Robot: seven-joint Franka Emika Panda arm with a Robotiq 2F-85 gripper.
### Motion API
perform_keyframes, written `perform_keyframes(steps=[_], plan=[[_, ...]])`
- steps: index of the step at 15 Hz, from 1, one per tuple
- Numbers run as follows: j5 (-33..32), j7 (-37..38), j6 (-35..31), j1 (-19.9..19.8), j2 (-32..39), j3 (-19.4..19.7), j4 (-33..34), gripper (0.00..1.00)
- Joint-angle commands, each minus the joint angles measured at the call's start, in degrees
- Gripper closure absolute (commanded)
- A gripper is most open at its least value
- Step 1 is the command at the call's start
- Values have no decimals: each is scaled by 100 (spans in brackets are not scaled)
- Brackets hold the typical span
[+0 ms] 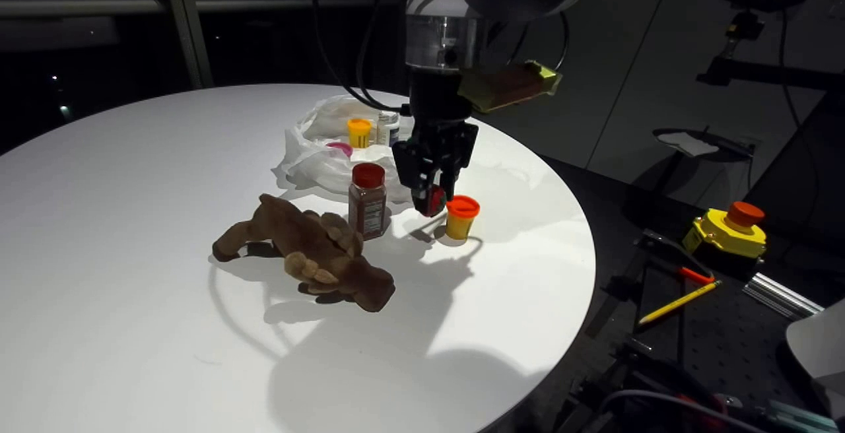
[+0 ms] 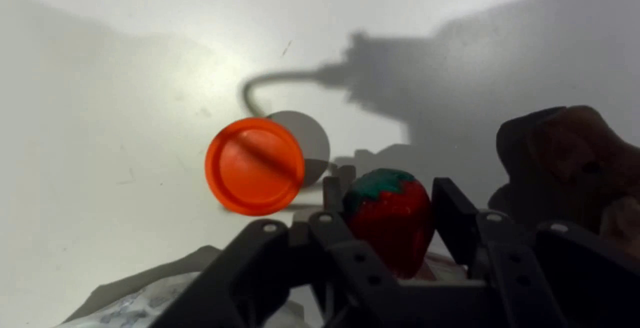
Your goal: Remove all the objects from the plastic bag and put them on the table
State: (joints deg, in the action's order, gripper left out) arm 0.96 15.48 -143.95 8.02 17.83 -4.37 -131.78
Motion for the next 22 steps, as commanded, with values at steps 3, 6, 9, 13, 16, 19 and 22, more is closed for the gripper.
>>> perform_keyframes(steps=[3,6,9,13,16,19,22], plan=[[505,-959,-356,-164,332,-299,-98,75],[643,-1312,-338,-224,514,-349,-36,75],[589,-1423,-506,-239,500,-316,-86,26],[580,-1372,-614,-326,273,-224,-78,0],[717,-1307,-666,-522,97,-155,100,0],[683,-1155,-616,-669,95,80,528,0],[628,-947,-553,-796,367,353,1108,0]])
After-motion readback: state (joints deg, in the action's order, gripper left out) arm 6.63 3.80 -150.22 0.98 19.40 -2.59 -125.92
